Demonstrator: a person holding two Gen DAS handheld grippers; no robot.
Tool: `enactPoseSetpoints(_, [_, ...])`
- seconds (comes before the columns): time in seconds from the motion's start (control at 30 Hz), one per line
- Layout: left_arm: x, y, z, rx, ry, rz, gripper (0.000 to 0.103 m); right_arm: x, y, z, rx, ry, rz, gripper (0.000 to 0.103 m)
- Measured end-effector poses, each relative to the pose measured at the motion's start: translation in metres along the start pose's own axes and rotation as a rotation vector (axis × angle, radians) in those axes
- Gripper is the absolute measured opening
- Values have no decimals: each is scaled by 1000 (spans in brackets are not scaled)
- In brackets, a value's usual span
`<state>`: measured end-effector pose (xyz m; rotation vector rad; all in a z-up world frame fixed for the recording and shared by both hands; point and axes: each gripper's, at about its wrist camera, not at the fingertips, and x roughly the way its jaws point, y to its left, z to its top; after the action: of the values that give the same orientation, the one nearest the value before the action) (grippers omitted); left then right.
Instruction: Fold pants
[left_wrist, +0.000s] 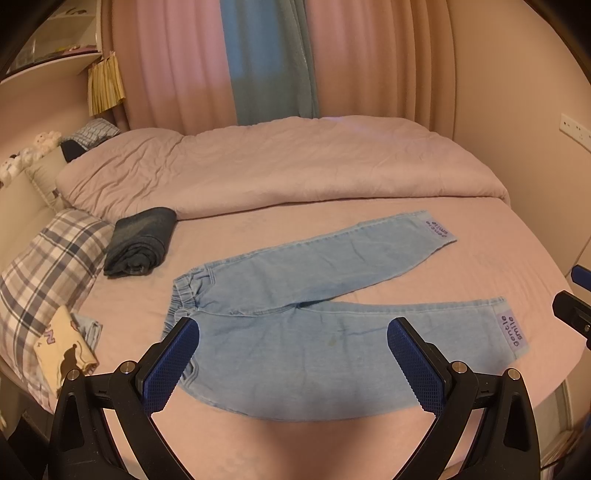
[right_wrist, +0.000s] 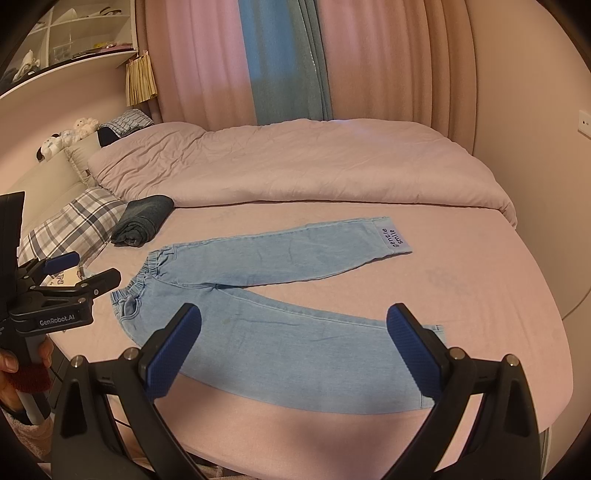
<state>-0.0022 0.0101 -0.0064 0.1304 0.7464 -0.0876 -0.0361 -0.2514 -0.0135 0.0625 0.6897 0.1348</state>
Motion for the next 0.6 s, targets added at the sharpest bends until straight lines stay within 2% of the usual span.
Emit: enactPoseSetpoints(0.6, [-3,-2,3,16,-2,-7,102,-1,0,-1,0,-1,0,101])
